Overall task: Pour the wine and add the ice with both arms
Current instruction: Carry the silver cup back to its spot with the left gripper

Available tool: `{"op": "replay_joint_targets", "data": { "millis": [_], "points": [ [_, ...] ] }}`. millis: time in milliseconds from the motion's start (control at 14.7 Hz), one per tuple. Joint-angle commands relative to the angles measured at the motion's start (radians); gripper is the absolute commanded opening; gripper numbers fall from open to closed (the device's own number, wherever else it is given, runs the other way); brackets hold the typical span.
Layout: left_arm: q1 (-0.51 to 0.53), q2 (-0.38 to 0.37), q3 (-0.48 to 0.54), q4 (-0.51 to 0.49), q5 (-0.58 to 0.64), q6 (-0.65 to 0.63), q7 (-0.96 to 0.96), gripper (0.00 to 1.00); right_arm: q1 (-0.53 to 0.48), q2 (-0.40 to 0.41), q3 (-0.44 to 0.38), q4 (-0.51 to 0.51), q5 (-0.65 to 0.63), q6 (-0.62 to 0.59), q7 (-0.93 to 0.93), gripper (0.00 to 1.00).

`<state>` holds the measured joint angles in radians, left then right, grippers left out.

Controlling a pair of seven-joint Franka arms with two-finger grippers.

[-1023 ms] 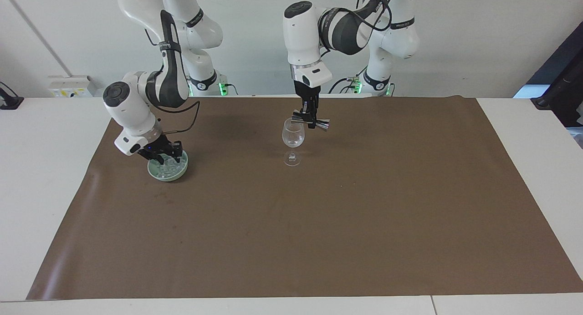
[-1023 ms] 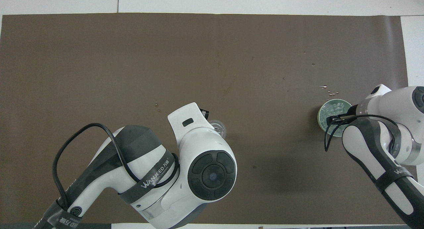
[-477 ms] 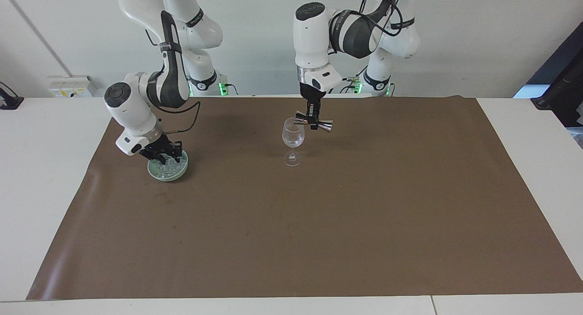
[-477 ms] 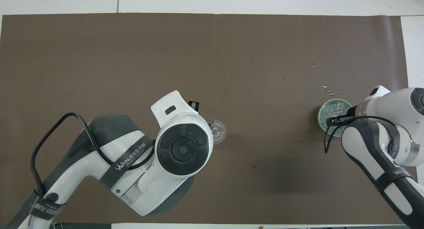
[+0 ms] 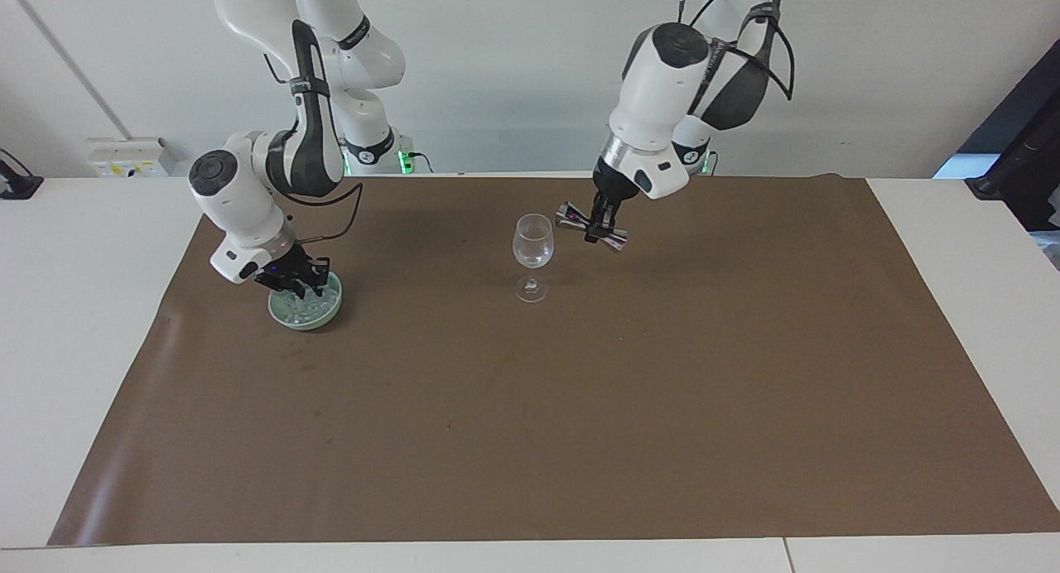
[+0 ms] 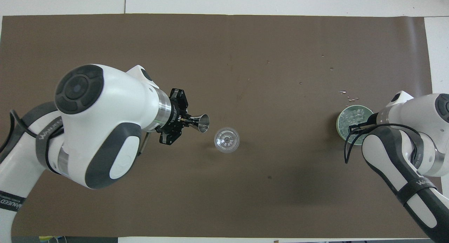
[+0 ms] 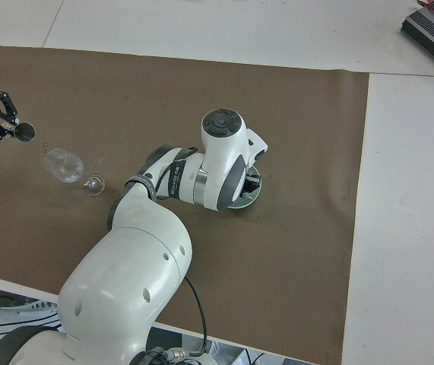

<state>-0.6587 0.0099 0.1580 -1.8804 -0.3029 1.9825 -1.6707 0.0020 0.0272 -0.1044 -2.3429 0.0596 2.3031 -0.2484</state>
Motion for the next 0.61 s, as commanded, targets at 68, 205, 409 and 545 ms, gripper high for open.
{"op": "replay_joint_targets", "data": {
  "millis": [68,205,409,545],
  "points": [
    [0.186,-0.030,-0.008,-0.052,-0.221,-0.010,0.216,0.00,-0.013,-0.015,0.005,-0.023,0.012,0.024,-0.034,0.22],
    [0.281,-0.054,-0.008,-0.118,-0.344,-0.002,0.334,0.00,-0.013,-0.015,0.005,-0.023,0.012,0.022,-0.034,0.14],
    [0.443,-0.021,-0.008,-0.138,-0.557,-0.011,0.497,0.00,-0.011,-0.015,0.005,-0.016,0.012,0.010,-0.034,0.04],
    [0.546,0.040,-0.011,-0.126,-0.686,-0.040,0.590,0.00,-0.010,-0.012,0.003,-0.003,0.006,-0.011,-0.034,0.00]
  ]
}}
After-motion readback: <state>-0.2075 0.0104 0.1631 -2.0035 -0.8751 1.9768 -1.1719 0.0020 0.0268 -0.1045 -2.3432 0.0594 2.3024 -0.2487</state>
